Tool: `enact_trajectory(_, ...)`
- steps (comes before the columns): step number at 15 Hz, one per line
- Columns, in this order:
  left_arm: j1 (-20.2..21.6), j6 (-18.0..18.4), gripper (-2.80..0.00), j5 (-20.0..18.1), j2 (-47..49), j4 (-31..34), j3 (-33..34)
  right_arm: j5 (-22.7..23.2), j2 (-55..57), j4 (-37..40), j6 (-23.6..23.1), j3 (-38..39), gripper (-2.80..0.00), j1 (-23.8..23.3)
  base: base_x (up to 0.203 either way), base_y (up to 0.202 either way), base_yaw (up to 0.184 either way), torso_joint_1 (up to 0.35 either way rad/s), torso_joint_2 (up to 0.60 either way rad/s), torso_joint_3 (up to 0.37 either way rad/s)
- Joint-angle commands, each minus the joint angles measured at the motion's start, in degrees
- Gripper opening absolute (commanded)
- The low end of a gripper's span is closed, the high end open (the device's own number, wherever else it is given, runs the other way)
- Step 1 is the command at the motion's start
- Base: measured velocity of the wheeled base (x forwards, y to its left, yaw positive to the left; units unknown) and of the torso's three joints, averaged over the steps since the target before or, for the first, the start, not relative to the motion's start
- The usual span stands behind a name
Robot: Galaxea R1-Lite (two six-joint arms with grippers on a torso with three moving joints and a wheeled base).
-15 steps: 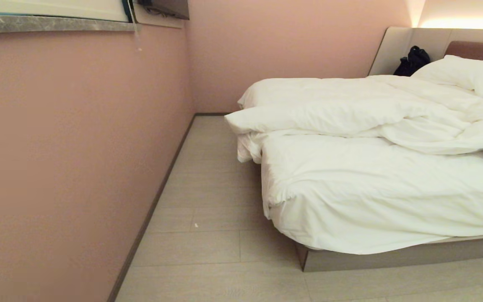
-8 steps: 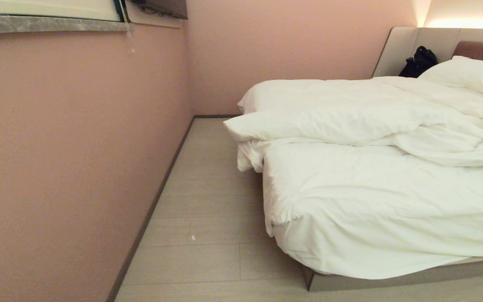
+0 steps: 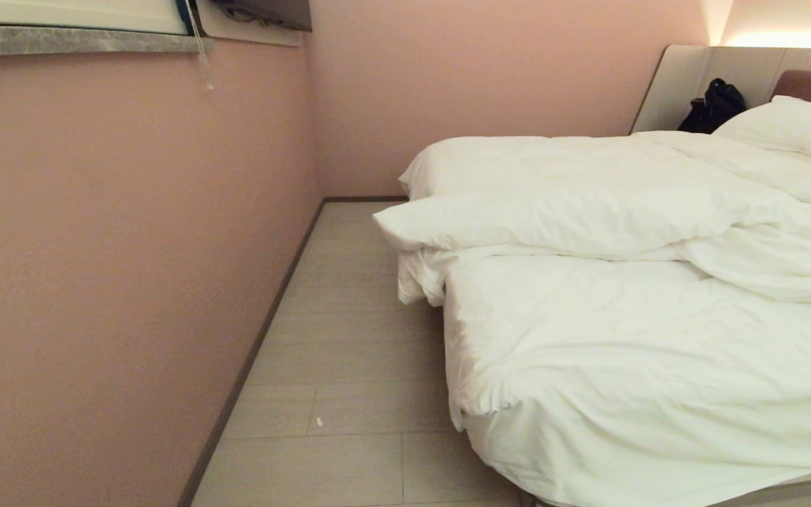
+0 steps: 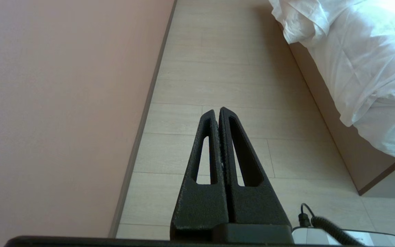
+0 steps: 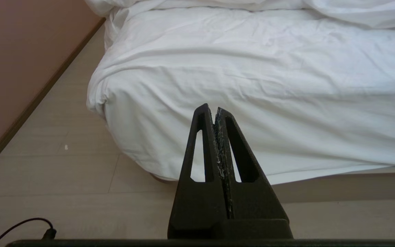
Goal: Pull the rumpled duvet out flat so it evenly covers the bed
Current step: Hold the folded corner of the quilt
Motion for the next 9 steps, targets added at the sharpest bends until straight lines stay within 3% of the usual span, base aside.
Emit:
enact_trajectory(1, 0.02, -0.11, -2.8, 0.02, 0.0, 0.07, 0.01, 0.02, -0.02, 0.04, 0.0, 0.0, -2.8, 0.02, 0.0, 0.0, 0.0, 0.0, 0.0, 0.0)
enact_trajectory(9, 0.02, 0.16, -2.8, 0.02, 0.0, 0.07, 0.01, 0.02, -0.02, 0.04, 0.0, 0.0, -2.8, 0.02, 0.0, 0.0, 0.0, 0.0, 0.0, 0.0)
